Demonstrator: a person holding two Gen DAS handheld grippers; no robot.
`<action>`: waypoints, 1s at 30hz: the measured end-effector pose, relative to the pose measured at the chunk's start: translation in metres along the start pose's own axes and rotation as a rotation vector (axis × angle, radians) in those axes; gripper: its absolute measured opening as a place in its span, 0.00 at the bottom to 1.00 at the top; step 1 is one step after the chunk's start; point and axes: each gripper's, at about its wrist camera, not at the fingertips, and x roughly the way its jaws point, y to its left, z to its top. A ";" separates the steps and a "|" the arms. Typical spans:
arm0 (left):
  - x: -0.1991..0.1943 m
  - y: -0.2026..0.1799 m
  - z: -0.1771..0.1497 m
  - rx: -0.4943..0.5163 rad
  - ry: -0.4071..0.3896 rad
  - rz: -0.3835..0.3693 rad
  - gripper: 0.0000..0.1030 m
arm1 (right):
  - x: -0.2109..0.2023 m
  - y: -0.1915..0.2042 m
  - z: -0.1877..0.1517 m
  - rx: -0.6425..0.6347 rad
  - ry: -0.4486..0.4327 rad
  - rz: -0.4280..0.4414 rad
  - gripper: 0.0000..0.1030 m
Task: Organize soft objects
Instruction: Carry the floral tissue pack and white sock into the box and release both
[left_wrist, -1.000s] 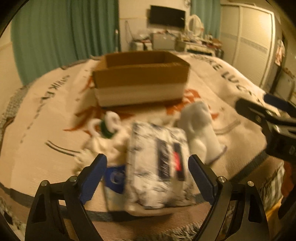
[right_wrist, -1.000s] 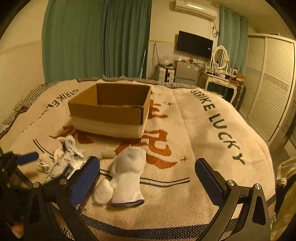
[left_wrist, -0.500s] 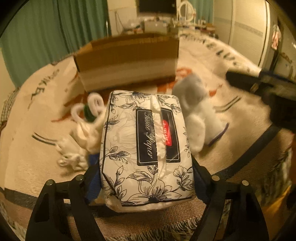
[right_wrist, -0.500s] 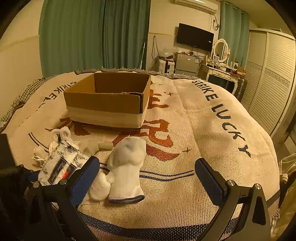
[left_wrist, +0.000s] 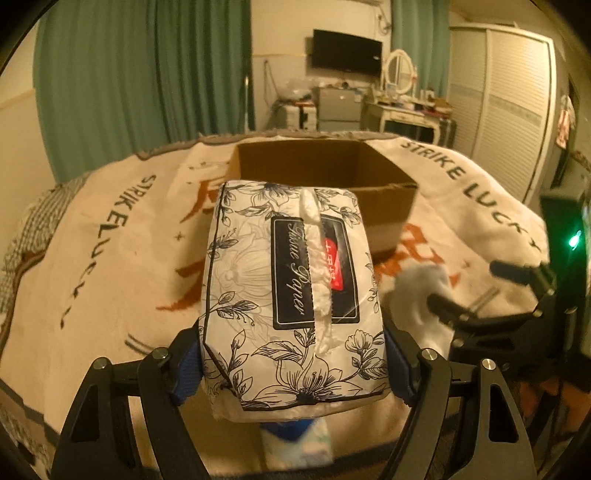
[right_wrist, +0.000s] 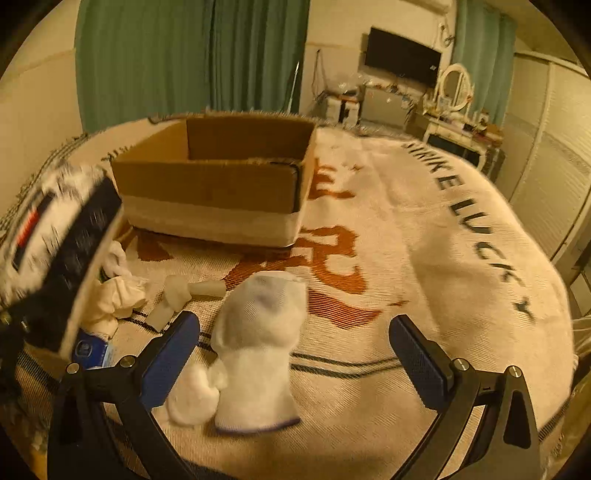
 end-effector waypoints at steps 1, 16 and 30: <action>0.003 0.001 0.003 0.000 0.001 0.006 0.76 | 0.008 0.001 0.002 0.007 0.014 0.006 0.97; 0.018 0.018 0.012 -0.045 0.048 -0.033 0.76 | 0.042 0.006 0.007 0.007 0.096 0.068 0.52; -0.025 0.015 0.065 -0.008 -0.067 -0.027 0.76 | -0.065 -0.003 0.093 -0.056 -0.170 0.029 0.48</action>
